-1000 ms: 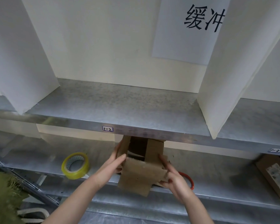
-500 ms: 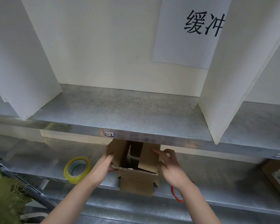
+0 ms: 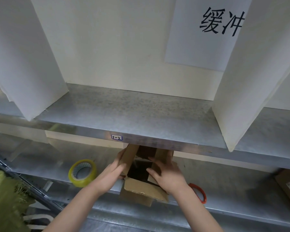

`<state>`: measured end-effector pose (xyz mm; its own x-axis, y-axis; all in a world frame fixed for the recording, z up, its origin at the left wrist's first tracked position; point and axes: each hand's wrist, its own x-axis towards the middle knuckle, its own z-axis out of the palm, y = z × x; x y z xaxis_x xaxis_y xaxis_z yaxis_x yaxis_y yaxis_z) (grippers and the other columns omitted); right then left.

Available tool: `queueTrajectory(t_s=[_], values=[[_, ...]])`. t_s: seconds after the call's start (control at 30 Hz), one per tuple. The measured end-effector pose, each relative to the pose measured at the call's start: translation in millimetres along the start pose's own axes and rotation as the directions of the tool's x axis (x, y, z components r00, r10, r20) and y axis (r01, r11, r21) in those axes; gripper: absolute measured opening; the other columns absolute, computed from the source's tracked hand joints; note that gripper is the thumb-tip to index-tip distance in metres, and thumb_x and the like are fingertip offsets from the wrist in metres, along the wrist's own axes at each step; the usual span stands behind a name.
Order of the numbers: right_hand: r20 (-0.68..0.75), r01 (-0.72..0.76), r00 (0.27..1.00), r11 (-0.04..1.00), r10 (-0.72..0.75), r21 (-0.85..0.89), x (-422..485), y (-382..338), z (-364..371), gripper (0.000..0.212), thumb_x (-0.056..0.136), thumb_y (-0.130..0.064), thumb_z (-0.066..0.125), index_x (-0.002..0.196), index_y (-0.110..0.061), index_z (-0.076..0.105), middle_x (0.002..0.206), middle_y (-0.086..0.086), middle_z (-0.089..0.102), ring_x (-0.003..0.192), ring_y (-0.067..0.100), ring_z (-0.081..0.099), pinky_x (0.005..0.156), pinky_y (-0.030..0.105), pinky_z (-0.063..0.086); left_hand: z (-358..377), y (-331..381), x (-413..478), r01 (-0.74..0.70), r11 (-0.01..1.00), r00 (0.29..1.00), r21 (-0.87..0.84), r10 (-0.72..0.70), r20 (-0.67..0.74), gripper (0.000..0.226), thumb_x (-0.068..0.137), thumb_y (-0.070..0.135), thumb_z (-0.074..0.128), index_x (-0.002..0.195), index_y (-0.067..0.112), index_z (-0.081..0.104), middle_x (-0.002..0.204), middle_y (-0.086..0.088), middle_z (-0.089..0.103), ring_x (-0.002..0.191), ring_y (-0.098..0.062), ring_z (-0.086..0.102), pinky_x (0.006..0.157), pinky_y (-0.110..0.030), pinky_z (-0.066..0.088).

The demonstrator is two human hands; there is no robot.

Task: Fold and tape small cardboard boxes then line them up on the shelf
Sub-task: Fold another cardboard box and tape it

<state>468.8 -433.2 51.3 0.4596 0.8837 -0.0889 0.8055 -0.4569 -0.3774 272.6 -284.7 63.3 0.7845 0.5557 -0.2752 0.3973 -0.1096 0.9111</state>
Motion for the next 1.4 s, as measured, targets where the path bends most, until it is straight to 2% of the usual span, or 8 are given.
queueTrajectory(t_s=[0.27, 0.4, 0.57, 0.73, 0.87, 0.93, 1.07, 1.4], values=[[-0.164, 0.052, 0.986, 0.852, 0.041, 0.521, -33, 16, -16, 0.031, 0.1, -0.053, 0.024, 0.127, -0.059, 0.036, 0.127, -0.022, 0.049, 0.105, -0.01, 0.053, 0.087, 0.005, 0.04, -1, 3, -8, -0.138, 0.99, 0.975, -0.032, 0.13, -0.178, 0.068, 0.102, 0.035, 0.038, 0.133, 0.074, -0.009, 0.13, 0.039, 0.022, 0.104, -0.011, 0.062, 0.073, -0.013, 0.053], [-0.06, -0.048, 0.978, 0.498, 0.198, 0.866, -50, 41, -13, 0.038, 0.105, -0.011, 0.029, 0.117, -0.023, 0.063, 0.114, 0.004, 0.068, 0.115, 0.023, 0.06, 0.092, 0.031, 0.048, 2, -3, -13, -0.202, 0.973, 0.953, -0.114, 0.168, -0.254, 0.071, 0.102, 0.018, 0.044, 0.138, 0.068, 0.008, 0.128, 0.046, 0.031, 0.102, -0.001, 0.065, 0.076, -0.025, 0.058], [0.103, -0.105, 0.994, 0.474, 0.029, 0.874, -66, 55, -8, 0.072, 0.082, 0.011, 0.052, 0.138, -0.033, 0.043, 0.135, -0.008, 0.055, 0.121, 0.008, 0.057, 0.087, 0.023, 0.051, 2, -5, -13, -0.122, 0.99, 0.965, -0.066, 0.103, -0.241, 0.044, 0.096, -0.004, 0.041, 0.114, 0.031, 0.062, 0.135, -0.001, 0.045, 0.107, -0.016, 0.062, 0.082, -0.028, 0.056], [0.219, -0.232, 0.973, 0.332, 0.076, 0.914, -67, 58, 0, 0.084, 0.069, -0.006, 0.057, 0.143, -0.04, 0.035, 0.128, 0.002, 0.059, 0.102, 0.017, 0.066, 0.072, 0.029, 0.054, -11, -8, -16, -0.142, 0.913, 0.989, 0.383, 0.15, 0.009, 0.076, 0.073, 0.015, 0.068, 0.127, 0.052, 0.03, 0.136, 0.016, 0.026, 0.123, -0.004, 0.039, 0.092, -0.004, 0.035], [0.104, -0.159, 0.98, 0.344, 0.171, 0.925, -64, 57, 1, 0.068, 0.083, -0.027, 0.067, 0.139, -0.052, 0.037, 0.145, -0.017, 0.043, 0.133, 0.01, 0.041, 0.112, 0.036, 0.036, -6, -10, -15, -0.148, 0.788, 0.981, 0.597, 0.194, -0.012, 0.098, 0.059, 0.06, 0.077, 0.139, 0.044, 0.023, 0.14, 0.019, 0.013, 0.117, -0.005, 0.039, 0.097, -0.019, 0.042], [0.033, -0.115, 0.983, 0.469, 0.18, 0.876, -61, 52, -1, 0.076, 0.079, -0.022, 0.073, 0.132, -0.063, 0.036, 0.143, -0.025, 0.039, 0.133, 0.006, 0.037, 0.107, 0.029, 0.036, 2, -7, -13, -0.096, 0.829, 0.964, 0.551, 0.215, -0.155, 0.103, 0.05, 0.073, 0.075, 0.137, 0.04, 0.032, 0.141, 0.016, 0.019, 0.116, -0.008, 0.043, 0.098, -0.027, 0.045], [0.085, -0.112, 0.99, 0.263, 0.112, 0.958, -58, 48, 0, 0.104, 0.065, 0.005, 0.067, 0.136, -0.063, 0.031, 0.137, -0.006, 0.053, 0.118, 0.022, 0.06, 0.083, 0.035, 0.055, 12, 3, 1, -0.072, 0.913, 0.856, 0.401, 0.262, -0.445, 0.087, 0.06, 0.052, 0.085, 0.132, 0.033, 0.041, 0.136, 0.006, 0.036, 0.121, -0.015, 0.046, 0.099, -0.03, 0.042], [0.061, -0.103, 0.903, 0.078, 0.426, 0.992, -59, 41, 10, 0.099, 0.073, 0.029, 0.055, 0.129, -0.051, 0.042, 0.137, -0.005, 0.05, 0.118, 0.02, 0.055, 0.086, 0.038, 0.057, 42, -21, 9, -0.075, 0.983, 0.79, 0.169, 0.162, -0.591, 0.081, 0.07, 0.022, 0.085, 0.136, 0.024, 0.038, 0.135, -0.004, 0.032, 0.122, -0.024, 0.045, 0.101, -0.034, 0.038]])
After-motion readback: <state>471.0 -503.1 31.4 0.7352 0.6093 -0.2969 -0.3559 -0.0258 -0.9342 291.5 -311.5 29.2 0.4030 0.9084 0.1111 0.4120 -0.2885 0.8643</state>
